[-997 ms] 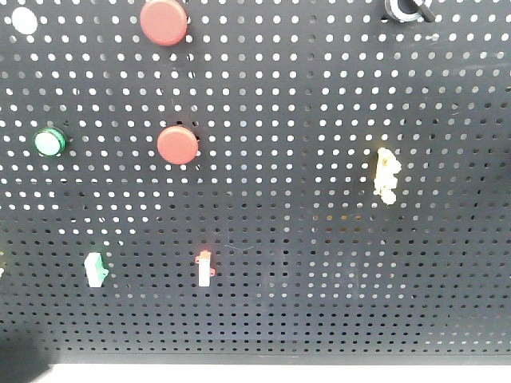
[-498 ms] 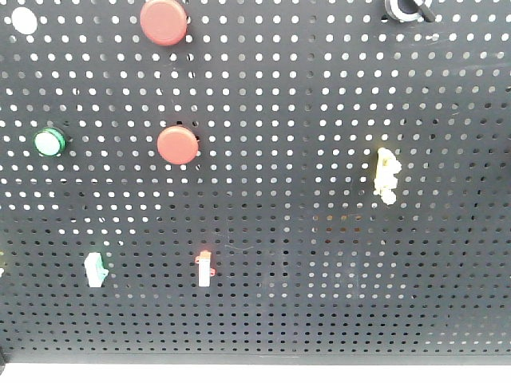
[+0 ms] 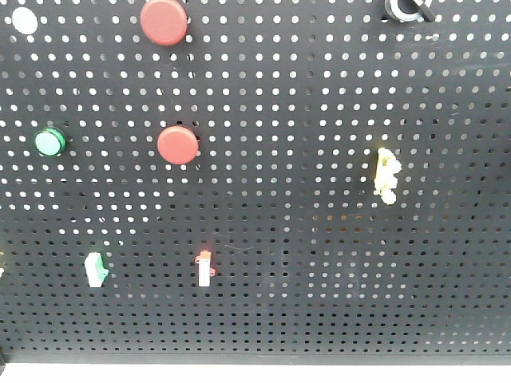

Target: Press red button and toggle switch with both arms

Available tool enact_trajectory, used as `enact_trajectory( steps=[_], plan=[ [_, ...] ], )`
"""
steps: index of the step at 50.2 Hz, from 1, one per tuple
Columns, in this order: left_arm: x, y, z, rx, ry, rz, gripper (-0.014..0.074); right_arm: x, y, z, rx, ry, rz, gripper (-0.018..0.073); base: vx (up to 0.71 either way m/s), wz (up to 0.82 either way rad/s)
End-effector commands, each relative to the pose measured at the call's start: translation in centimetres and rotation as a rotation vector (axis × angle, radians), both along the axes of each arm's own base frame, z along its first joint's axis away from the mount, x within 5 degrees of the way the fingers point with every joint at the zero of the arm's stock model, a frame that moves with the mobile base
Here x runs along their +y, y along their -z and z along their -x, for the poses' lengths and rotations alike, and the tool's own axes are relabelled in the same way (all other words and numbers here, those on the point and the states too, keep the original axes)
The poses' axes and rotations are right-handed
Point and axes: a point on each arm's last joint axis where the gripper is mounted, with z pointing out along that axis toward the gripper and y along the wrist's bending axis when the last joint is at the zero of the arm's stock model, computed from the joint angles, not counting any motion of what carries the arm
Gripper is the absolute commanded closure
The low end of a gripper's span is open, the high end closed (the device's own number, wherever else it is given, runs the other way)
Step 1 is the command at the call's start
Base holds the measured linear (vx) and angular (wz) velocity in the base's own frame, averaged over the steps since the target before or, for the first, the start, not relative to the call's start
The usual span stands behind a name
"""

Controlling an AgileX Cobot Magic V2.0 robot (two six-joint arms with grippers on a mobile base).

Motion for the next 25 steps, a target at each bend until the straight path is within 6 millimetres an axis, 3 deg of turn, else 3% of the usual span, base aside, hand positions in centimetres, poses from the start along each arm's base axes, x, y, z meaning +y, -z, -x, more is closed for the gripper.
enact_trajectory(
  steps=[1, 16, 21, 25],
  plan=[
    [0.4, -0.5, -0.6, -0.093, -0.070, 0.004, 0.0595, 0.0, -1.5, -0.1, -0.089, 0.003, -0.022, 0.0562, 0.00, 0.00],
    [3.8, 3.7, -0.8, -0.360, -0.487, 0.136, 0.0595, 0.0, -1.5, -0.1, -0.089, 0.003, -0.022, 0.0562, 0.00, 0.00],
    [4.3, 5.8, -0.5, -0.382, -0.552, 0.182, 0.0595, 0.0, -1.5, -0.1, -0.089, 0.003, -0.022, 0.0562, 0.00, 0.00],
    [4.4, 6.3, -0.4, -0.362, -0.577, 0.155, 0.0595, 0.0, -1.5, -0.2, -0.088, 0.003, -0.022, 0.0562, 0.00, 0.00]
  ],
)
